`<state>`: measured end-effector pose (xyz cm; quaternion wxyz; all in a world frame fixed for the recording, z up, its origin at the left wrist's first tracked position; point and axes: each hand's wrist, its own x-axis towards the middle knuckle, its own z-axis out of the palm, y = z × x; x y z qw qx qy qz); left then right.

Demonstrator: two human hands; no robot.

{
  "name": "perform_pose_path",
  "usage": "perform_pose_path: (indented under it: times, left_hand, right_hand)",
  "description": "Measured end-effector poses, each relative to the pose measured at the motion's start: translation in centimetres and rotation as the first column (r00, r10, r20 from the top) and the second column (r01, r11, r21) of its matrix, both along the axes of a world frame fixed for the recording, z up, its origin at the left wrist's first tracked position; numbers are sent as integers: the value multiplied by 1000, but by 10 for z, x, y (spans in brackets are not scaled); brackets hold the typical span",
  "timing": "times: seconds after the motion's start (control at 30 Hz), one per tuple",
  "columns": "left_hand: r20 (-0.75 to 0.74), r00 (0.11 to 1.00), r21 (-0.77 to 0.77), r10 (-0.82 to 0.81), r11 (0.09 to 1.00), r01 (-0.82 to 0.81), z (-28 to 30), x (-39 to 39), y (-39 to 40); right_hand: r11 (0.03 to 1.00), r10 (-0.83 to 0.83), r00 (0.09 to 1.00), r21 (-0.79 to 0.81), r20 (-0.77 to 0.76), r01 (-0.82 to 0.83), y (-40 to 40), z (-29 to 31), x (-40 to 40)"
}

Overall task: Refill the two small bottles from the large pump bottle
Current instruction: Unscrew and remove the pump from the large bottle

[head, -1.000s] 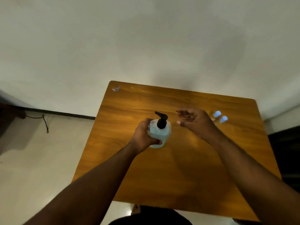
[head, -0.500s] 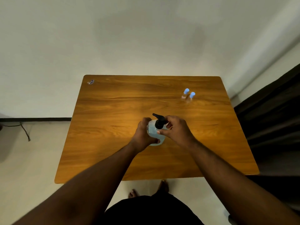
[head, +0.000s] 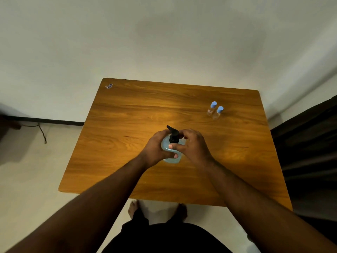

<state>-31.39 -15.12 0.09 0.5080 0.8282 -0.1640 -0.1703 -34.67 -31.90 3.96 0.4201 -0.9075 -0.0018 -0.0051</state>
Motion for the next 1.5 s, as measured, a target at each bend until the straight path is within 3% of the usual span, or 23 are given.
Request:
perform_pose_path:
  times: [0.17, 0.27, 0.37, 0.5, 0.63, 0.7, 0.8, 0.9, 1.03, 1.17, 1.3, 1.5]
  left_hand:
    - [42, 996, 91, -76, 993, 72, 3, 5, -3]
    - [2, 996, 66, -91, 994, 91, 7, 10, -5]
    - [-41, 997, 45, -66, 997, 67, 7, 8, -1]
    - [-71, 995, 44, -69, 996, 72, 3, 11, 7]
    - [-74, 996, 34, -56, 998, 58, -2, 8, 7]
    - [-72, 996, 22, -47, 999, 49, -3, 7, 7]
    - [-31, 998, 31, -51, 998, 52, -6, 8, 5]
    - [-10, 999, 30, -33, 999, 33, -8, 7, 0]
    - [49, 998, 71, -49, 996, 45, -8, 14, 3]
    - [69, 998, 73, 0, 997, -5, -9, 23, 5]
    - [59, 998, 67, 26, 997, -30, -8, 29, 6]
    - [54, 999, 80, 4, 997, -8, -5, 37, 8]
  right_hand:
    - [997, -10, 1000, -74, -17, 8, 8, 8, 9]
    - [995, -17, 1000, -94, -24, 15, 6, 14, 10]
    - [988, 84, 996, -129, -41, -88, 5, 18, 14]
    - [945, 319, 945, -51, -77, -323, -3, 26, 22]
    - [904, 418, 879, 10, -228, -428, -13, 29, 36]
    - [936, 344, 910, 1, -231, -353, -12, 29, 37]
    - [970, 227, 970, -70, -86, -233, -5, 28, 30]
    - [968, 247, 968, -39, -48, -249, -4, 26, 26]
    - [953, 304, 945, 47, -120, -301, -11, 26, 27]
    - [971, 204, 977, -114, -55, -209, -4, 19, 26]
    - [985, 116, 991, -133, 66, -107, 1, 14, 28]
    - [993, 37, 997, -117, 73, -28, 17, 10, 38]
